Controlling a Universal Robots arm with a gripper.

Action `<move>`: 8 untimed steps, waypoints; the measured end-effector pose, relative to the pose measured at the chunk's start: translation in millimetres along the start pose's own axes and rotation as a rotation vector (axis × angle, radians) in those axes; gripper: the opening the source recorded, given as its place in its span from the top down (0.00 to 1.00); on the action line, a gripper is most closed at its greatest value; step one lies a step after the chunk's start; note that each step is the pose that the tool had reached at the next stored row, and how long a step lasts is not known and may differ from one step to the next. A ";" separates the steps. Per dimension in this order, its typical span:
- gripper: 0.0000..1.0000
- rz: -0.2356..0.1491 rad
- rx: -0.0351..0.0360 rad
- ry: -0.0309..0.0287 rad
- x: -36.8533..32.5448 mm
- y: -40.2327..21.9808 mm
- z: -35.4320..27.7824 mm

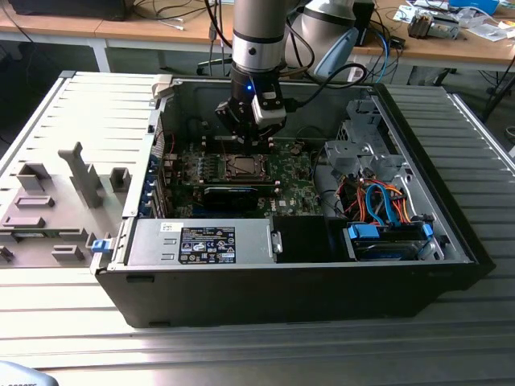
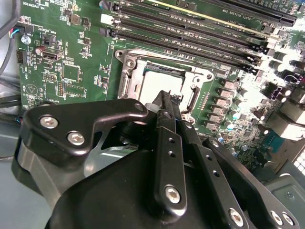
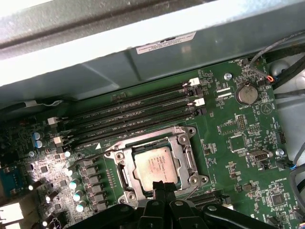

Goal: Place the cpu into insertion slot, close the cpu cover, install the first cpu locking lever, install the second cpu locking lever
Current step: 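Install the first cpu locking lever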

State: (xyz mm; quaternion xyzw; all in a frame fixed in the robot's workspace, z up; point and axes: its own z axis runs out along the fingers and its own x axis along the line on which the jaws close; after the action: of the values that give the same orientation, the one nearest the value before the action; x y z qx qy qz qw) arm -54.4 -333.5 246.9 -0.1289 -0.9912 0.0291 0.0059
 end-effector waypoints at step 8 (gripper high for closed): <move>0.89 -0.005 0.0000 -0.0002 0.0 0.0 0.0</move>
State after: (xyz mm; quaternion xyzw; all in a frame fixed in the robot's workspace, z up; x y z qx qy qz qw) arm -54.4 -333.5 246.9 -0.1264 -0.9915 0.0291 0.0059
